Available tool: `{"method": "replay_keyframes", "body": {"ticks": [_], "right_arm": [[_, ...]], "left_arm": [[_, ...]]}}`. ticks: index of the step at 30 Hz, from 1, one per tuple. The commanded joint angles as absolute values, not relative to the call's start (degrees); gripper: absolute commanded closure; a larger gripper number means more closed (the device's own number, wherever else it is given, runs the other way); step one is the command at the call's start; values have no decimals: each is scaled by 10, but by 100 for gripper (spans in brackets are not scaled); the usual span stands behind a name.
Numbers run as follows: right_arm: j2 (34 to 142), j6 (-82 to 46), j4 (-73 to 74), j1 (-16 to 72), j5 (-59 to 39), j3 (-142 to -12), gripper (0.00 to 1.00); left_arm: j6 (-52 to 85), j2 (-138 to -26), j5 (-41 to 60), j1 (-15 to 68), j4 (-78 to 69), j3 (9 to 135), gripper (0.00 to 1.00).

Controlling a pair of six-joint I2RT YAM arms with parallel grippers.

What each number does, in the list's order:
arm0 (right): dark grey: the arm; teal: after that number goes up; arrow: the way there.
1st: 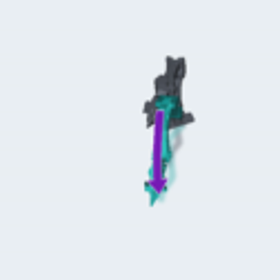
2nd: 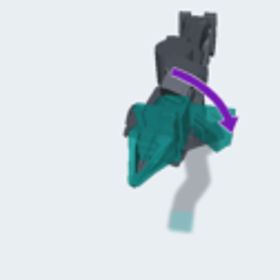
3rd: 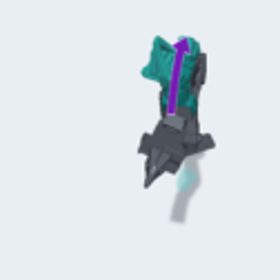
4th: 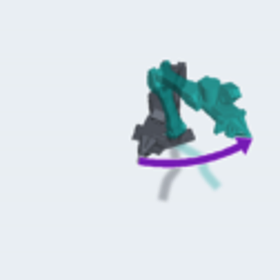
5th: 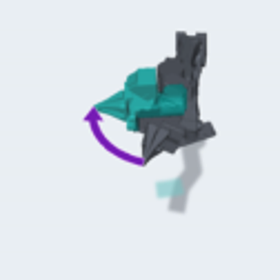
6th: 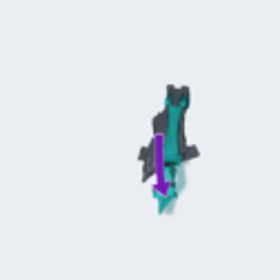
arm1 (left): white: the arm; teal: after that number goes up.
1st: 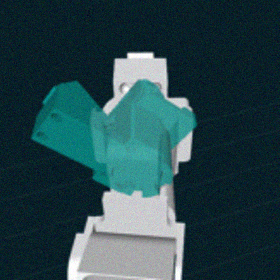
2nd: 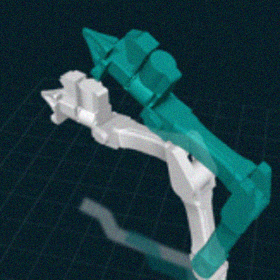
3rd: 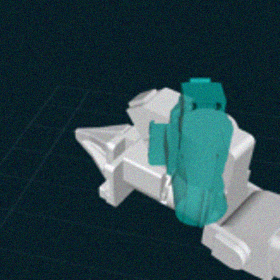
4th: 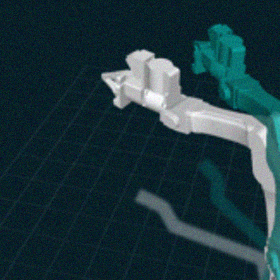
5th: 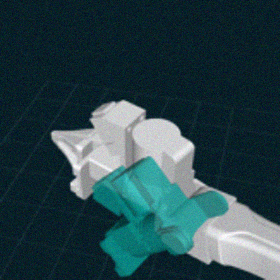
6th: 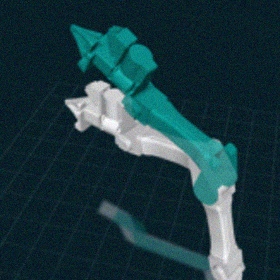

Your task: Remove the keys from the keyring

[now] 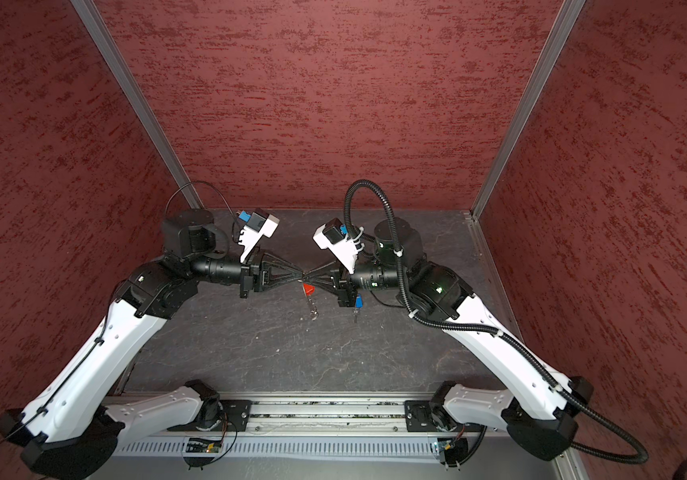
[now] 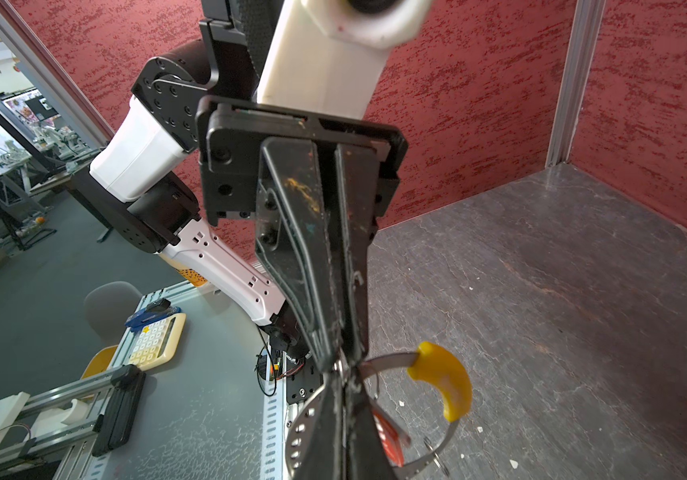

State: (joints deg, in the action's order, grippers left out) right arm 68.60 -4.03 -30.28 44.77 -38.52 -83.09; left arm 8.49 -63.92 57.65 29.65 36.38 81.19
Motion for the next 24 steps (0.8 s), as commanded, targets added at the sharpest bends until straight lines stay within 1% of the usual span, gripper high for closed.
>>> {"method": "replay_keyframes", "body": {"ticks": [1,3,5,7,10,12,15,18,21,24], "right_arm": [[695,-35,-282,445,-359,-855,100],[697,-39,-277,445,-360,-855,100],[697,-43,-271,445,-358,-856,100],[691,-46,-263,445,-335,-852,100],[671,-45,-239,445,-303,-832,84],[653,-48,-212,445,-290,-809,70],[627,-57,-161,445,-287,-767,58],[604,-74,-104,446,-293,-720,50],[594,-86,-65,446,-317,-690,47],[587,-94,-35,446,-333,-670,44]], "left_arm": [[78,-639,582,309,356,815,96],[84,-637,576,312,338,807,100],[84,-629,564,314,317,797,100],[87,-616,548,314,287,779,100],[95,-593,531,311,230,745,100],[105,-583,530,309,192,728,100],[113,-570,528,308,141,708,100],[129,-554,520,308,69,680,100],[154,-544,521,308,-8,654,100],[170,-545,527,309,-51,642,100]]}}
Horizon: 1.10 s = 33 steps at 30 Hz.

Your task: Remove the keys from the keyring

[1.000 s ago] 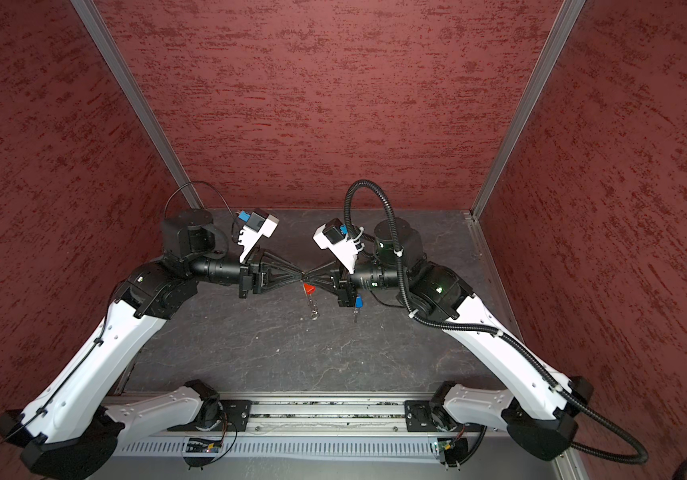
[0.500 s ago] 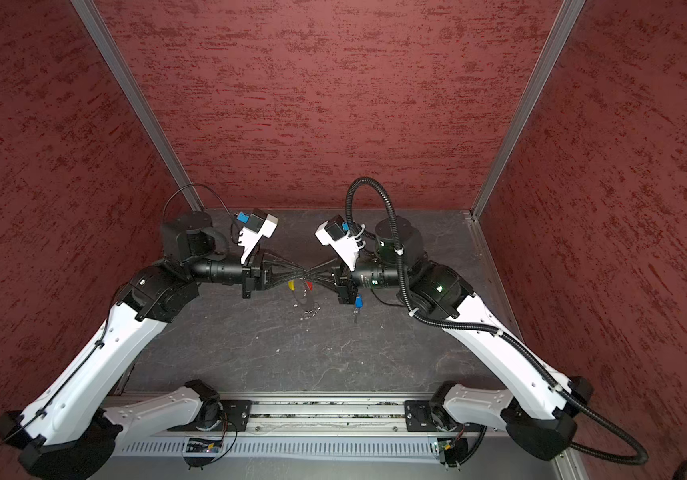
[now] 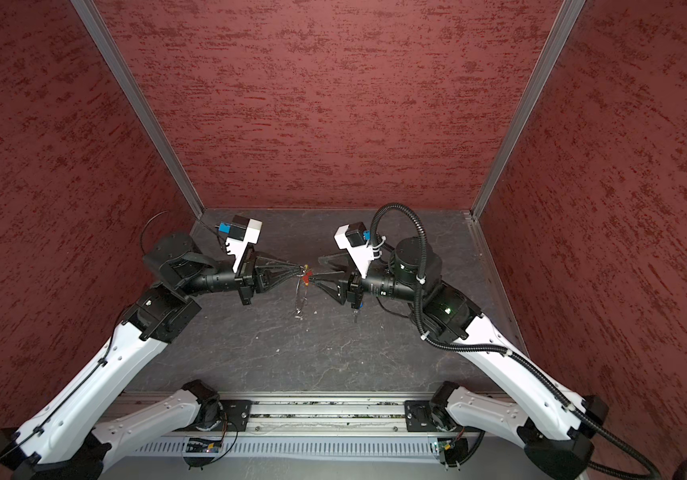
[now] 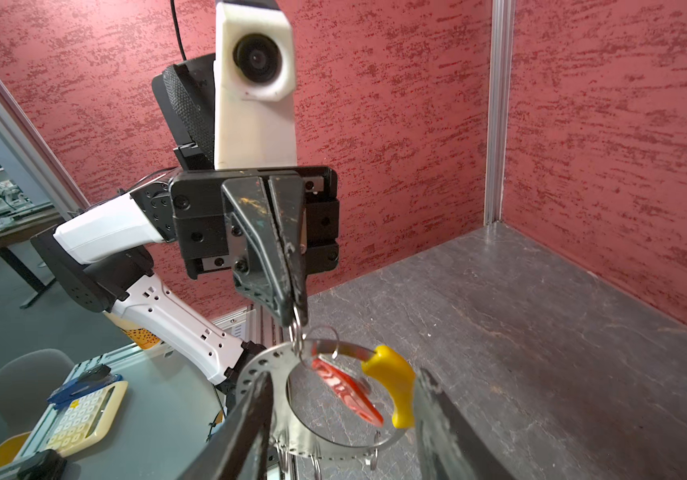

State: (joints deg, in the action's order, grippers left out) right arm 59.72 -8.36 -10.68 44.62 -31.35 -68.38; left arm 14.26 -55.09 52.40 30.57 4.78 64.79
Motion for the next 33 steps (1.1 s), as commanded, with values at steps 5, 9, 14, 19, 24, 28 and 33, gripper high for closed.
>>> {"method": "replay_keyframes", "body": {"ticks": [5,9,14,19,24,28,33], "right_arm": [[588,-97,-19,446,-342,-660,42],[592,-98,-11,446,-359,-660,44],[604,-101,-5,446,-390,-665,48],[609,-98,-12,446,-392,-676,61],[606,-99,-13,446,-388,-674,71],[602,-98,-17,447,-380,-672,80],[602,-94,-22,447,-381,-671,97]], "left_arm": [[196,-550,543,310,-103,628,100],[204,-554,546,313,-111,625,100],[212,-560,552,314,-124,623,100],[217,-565,553,315,-129,622,100],[214,-564,540,315,-122,621,100],[210,-563,528,315,-120,620,100],[212,-562,517,315,-124,619,100]]}}
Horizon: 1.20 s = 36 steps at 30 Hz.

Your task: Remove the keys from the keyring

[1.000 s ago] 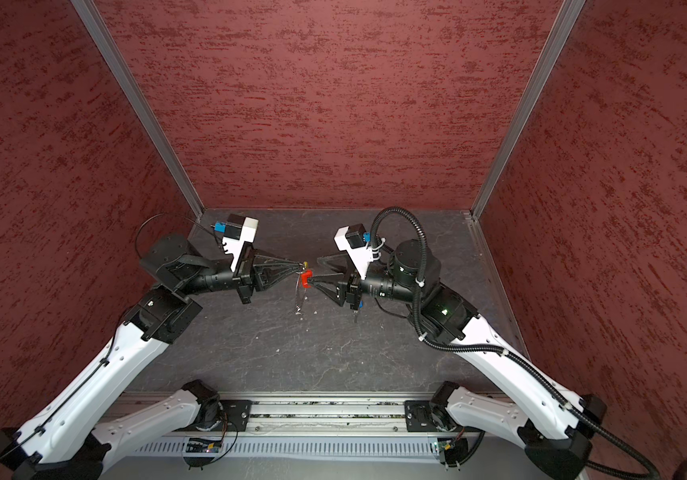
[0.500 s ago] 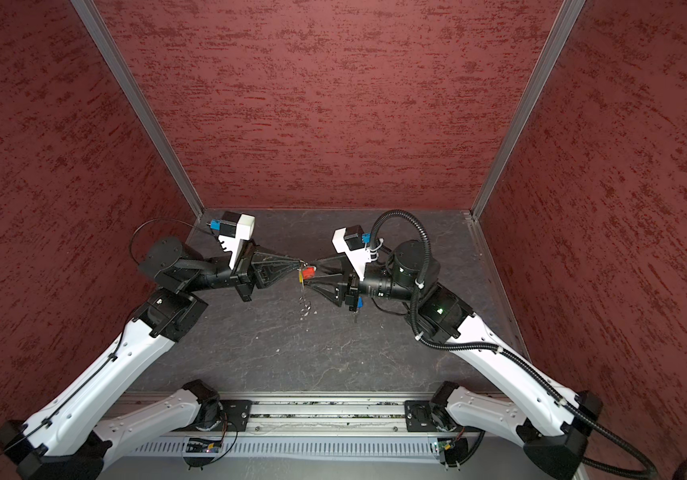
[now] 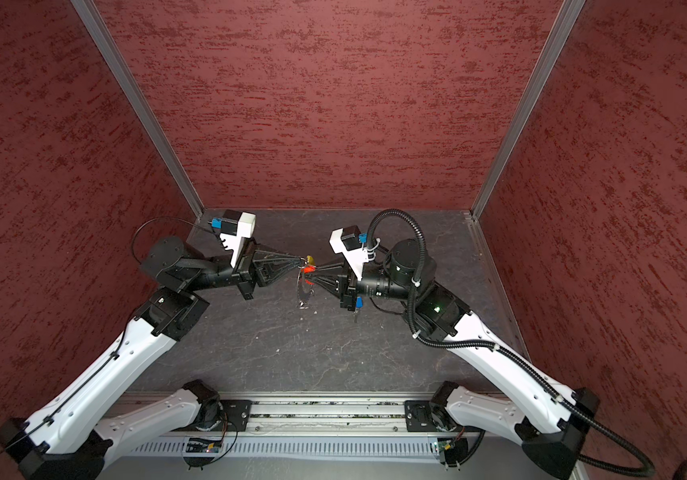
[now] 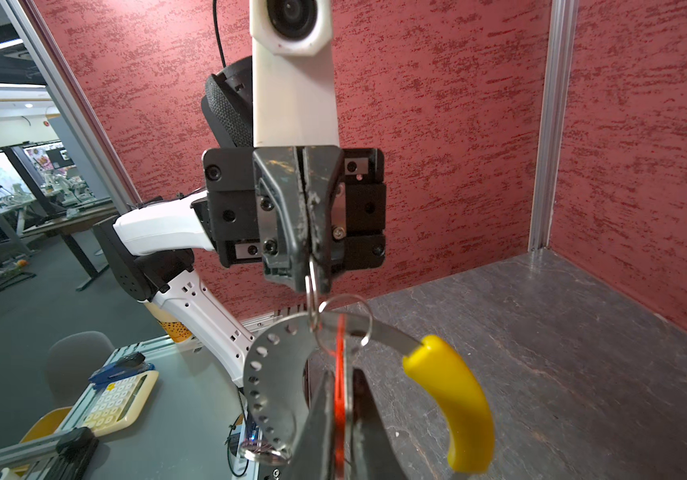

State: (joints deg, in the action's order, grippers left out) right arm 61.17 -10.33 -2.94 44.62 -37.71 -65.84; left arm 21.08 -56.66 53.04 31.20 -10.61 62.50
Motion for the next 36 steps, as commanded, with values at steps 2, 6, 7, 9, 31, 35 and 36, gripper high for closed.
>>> {"method": "replay_keyframes", "body": {"ticks": [2,6,7,9,31,35,36], "right_arm": [[606,-95,-25,447,-387,-672,100],[611,-94,-32,448,-395,-674,100],[614,-93,-36,450,-395,-674,100],[618,-89,-46,452,-398,-676,100],[570,-79,-70,467,-324,-703,55],[568,-104,-6,467,-305,-703,54],[571,-110,8,466,-303,-703,54]], "left_arm": [[216,-562,518,315,-131,619,100],[225,-561,515,315,-147,615,100],[228,-560,514,315,-153,614,100],[232,-559,513,315,-162,611,100],[238,-542,523,308,-173,598,100],[239,-539,523,313,-176,597,100],[238,-539,523,315,-177,597,100]]}}
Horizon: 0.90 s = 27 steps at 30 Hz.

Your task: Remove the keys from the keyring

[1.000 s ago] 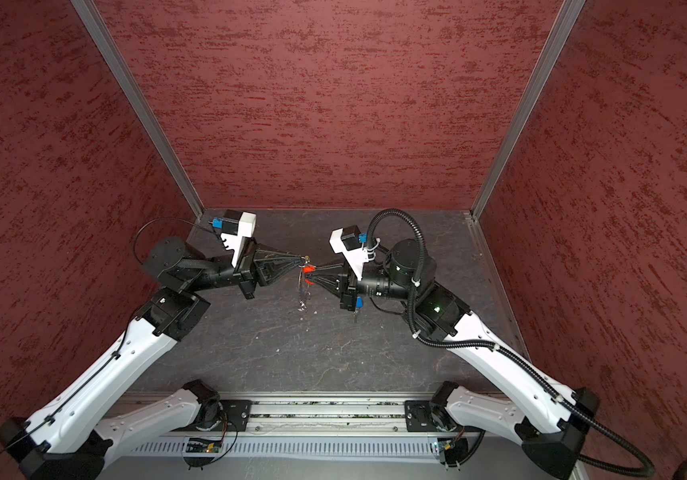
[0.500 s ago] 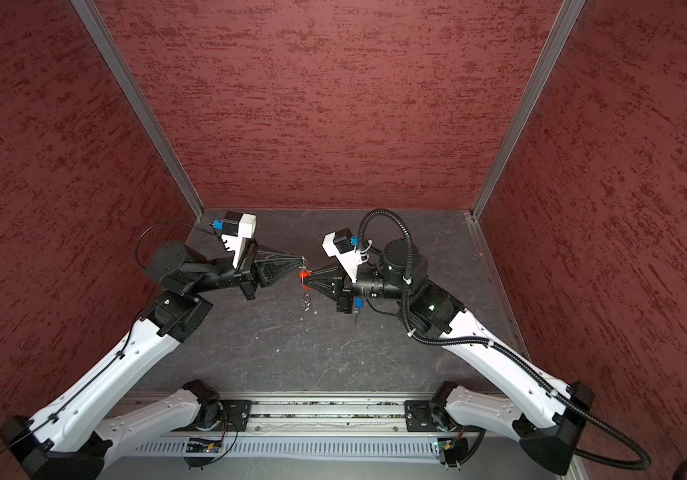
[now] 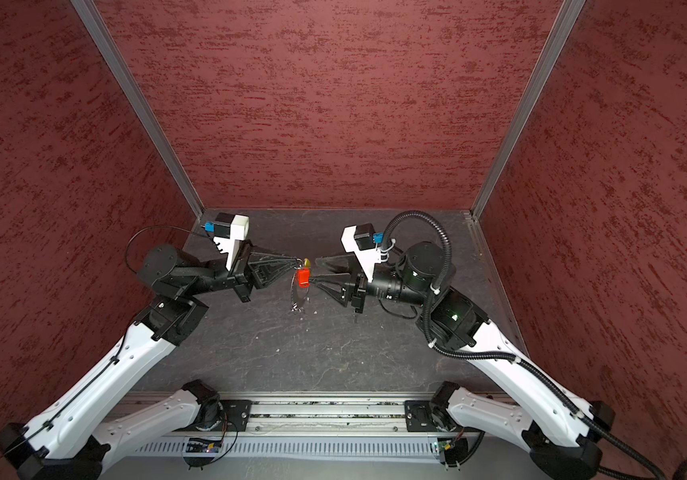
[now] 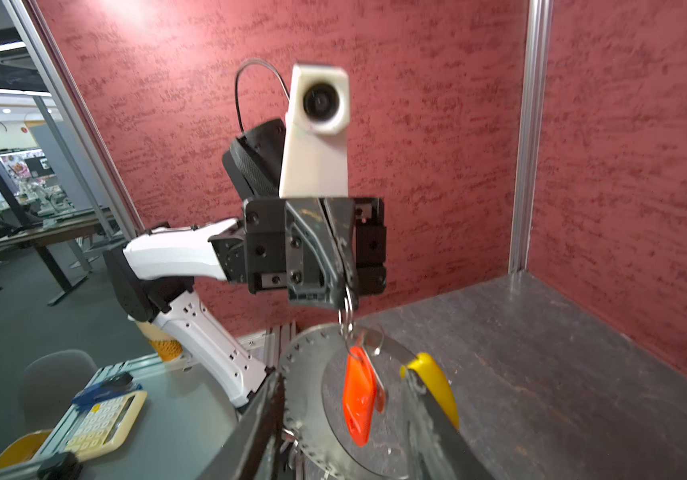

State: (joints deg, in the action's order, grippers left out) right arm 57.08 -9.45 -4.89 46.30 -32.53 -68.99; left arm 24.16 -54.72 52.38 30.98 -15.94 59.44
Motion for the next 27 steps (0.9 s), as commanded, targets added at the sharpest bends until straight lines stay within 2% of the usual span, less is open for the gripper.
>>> {"method": "replay_keyframes", "body": {"ticks": [1,7,20,27], "right_arm": [[576,-114,18,467,-304,-705,54],[615,-131,36,467,-340,-722,59],[627,-163,64,467,-400,-702,84],[633,-174,68,468,-417,-696,84]], "left_arm": [[238,-538,523,315,-178,597,100],[235,-534,518,317,-176,596,100],[230,-529,510,317,-178,587,100],[231,-529,506,317,-179,587,100]]}}
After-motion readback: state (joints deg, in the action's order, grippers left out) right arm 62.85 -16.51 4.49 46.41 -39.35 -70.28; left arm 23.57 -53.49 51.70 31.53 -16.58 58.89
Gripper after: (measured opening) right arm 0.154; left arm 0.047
